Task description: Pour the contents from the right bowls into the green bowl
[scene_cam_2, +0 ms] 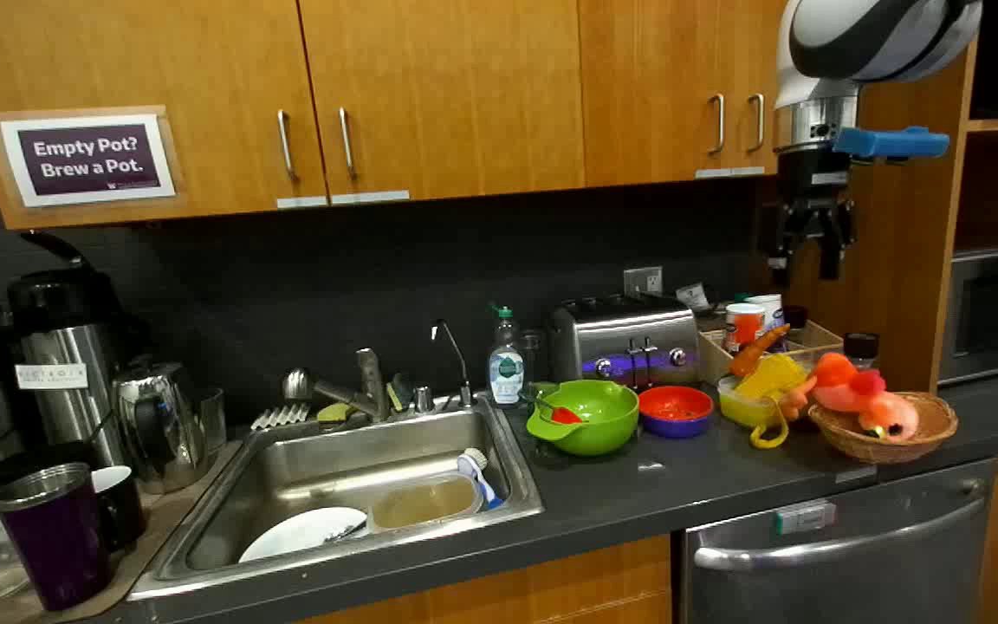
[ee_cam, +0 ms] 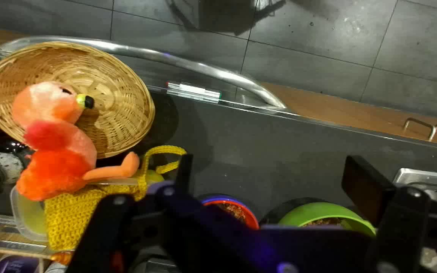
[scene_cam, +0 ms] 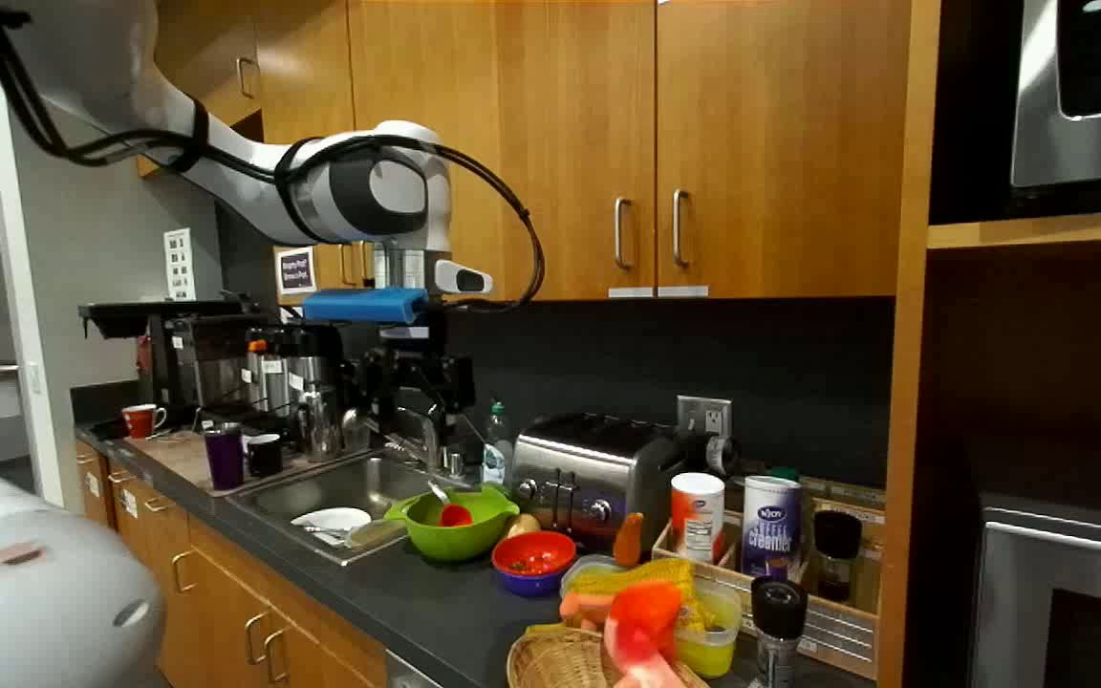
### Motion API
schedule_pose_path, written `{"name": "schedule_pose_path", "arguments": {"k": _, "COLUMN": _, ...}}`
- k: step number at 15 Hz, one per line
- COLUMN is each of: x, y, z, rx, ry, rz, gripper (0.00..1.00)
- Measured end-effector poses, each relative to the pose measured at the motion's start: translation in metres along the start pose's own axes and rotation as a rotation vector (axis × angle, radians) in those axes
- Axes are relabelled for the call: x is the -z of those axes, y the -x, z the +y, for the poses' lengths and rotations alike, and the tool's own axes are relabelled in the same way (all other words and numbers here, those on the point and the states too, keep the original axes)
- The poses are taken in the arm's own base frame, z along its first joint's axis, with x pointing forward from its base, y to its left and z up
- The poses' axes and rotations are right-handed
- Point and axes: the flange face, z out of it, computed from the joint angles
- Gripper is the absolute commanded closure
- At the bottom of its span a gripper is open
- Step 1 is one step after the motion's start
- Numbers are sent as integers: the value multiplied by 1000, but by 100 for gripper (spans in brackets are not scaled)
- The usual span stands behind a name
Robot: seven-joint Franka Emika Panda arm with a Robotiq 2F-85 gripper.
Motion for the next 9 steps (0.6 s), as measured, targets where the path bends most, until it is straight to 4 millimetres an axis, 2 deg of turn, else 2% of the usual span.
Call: {"name": "schedule_pose_path", "arguments": {"k": 9, "x": 0, "y": 0, "z": 0, "rx": 0, "ry": 0, "rz": 0, "gripper": 0}}
